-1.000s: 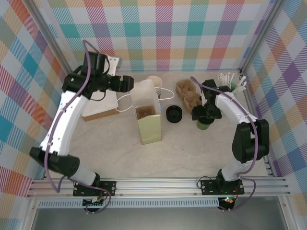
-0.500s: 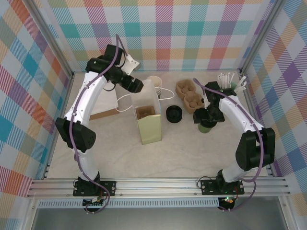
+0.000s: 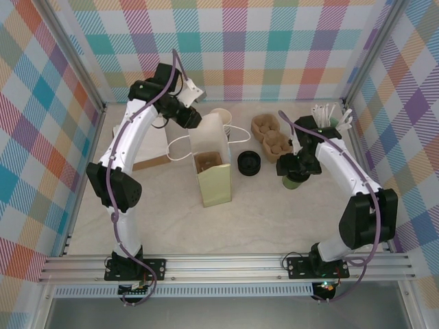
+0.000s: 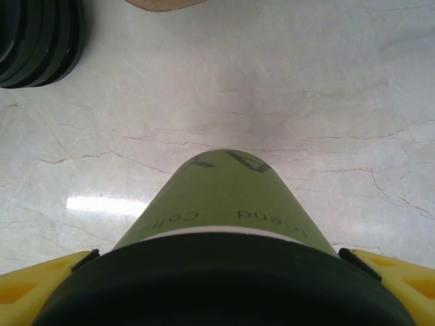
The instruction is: Pack the takeout coffee
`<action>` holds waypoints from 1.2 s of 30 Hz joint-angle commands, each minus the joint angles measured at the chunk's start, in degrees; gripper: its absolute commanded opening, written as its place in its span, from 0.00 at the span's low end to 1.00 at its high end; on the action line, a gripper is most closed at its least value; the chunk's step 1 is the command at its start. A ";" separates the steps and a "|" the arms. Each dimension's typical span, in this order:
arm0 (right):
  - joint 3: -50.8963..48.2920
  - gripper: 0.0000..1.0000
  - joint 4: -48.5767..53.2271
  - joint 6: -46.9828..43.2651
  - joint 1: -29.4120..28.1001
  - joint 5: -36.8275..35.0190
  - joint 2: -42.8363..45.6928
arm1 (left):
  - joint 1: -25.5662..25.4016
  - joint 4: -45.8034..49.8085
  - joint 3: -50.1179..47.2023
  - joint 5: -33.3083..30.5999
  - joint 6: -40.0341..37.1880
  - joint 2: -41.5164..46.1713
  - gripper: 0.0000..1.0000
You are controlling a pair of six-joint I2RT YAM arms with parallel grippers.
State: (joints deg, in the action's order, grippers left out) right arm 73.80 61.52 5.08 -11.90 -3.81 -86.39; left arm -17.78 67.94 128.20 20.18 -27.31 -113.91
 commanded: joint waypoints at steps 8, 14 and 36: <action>0.27 0.88 4.89 -1.30 0.35 1.41 6.08 | 0.25 3.21 -0.23 3.27 5.26 3.25 0.05; 2.47 0.88 6.98 -1.20 0.30 3.34 8.40 | -0.95 1.43 -5.73 -0.22 14.18 7.64 0.03; 18.83 0.86 14.48 2.72 -3.18 9.83 10.19 | -1.63 -11.34 -26.57 -3.69 32.82 20.63 0.02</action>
State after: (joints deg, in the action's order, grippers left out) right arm 89.91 73.76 6.44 -14.35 4.49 -77.30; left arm -18.98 58.39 102.83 17.26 2.61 -95.98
